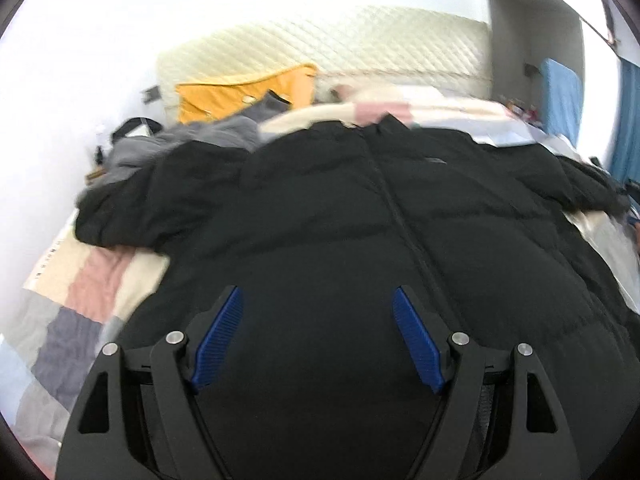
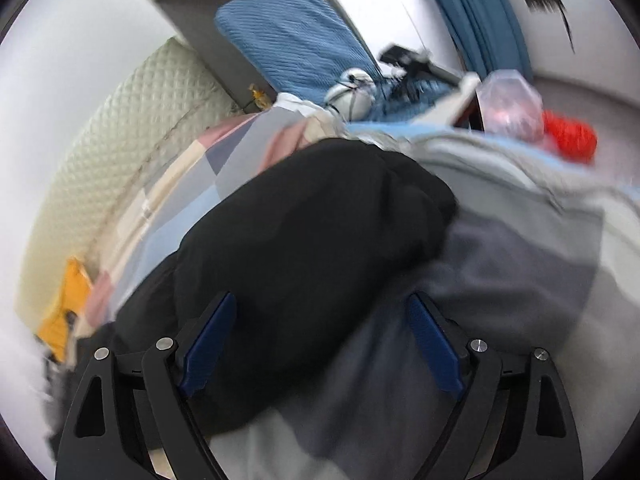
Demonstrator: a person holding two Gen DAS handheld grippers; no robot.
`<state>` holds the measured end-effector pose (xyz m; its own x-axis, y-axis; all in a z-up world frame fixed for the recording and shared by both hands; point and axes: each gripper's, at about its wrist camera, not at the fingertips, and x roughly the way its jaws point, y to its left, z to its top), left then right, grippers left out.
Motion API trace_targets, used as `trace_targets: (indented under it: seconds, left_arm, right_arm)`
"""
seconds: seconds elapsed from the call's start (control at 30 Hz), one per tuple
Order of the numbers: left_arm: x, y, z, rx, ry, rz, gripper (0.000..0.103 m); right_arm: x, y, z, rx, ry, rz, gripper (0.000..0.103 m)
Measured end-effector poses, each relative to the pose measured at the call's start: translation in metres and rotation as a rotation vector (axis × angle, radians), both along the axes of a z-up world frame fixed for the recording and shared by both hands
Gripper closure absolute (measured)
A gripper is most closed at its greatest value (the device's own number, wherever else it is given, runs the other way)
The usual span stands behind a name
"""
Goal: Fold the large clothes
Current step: 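Grasp the sleeve cuff with the right gripper and lift it, then carry the held sleeve across the jacket body with the right gripper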
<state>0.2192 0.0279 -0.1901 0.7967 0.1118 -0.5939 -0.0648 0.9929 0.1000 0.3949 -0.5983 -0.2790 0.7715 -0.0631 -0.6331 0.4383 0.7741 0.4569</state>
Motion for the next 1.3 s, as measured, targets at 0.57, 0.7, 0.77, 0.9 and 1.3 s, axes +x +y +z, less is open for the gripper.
trace_targets:
  seconds: [0.57, 0.7, 0.77, 0.9, 1.3]
  left_arm:
    - [0.014, 0.045, 0.004, -0.092, -0.001, 0.144, 0.025]
    - [0.011, 0.049, 0.011, -0.083, -0.001, 0.149, 0.025]
    - [0.008, 0.054, 0.015, -0.093, -0.001, 0.145, 0.025]
    - [0.007, 0.063, 0.02, -0.107, 0.021, 0.136, 0.025]
    - [-0.017, 0.093, 0.05, -0.059, -0.029, 0.132, 0.025]
  right_arm:
    - [-0.003, 0.051, 0.093, -0.059, -0.202, -0.018, 0.096]
    - [-0.014, 0.076, 0.153, -0.132, -0.269, 0.001, 0.096]
    - [-0.014, 0.096, 0.181, -0.178, -0.296, 0.03, 0.096]
    - [-0.016, 0.15, 0.237, -0.277, -0.338, 0.102, 0.096]
    - [-0.016, 0.356, 0.311, -0.425, -0.424, 0.336, 0.096]
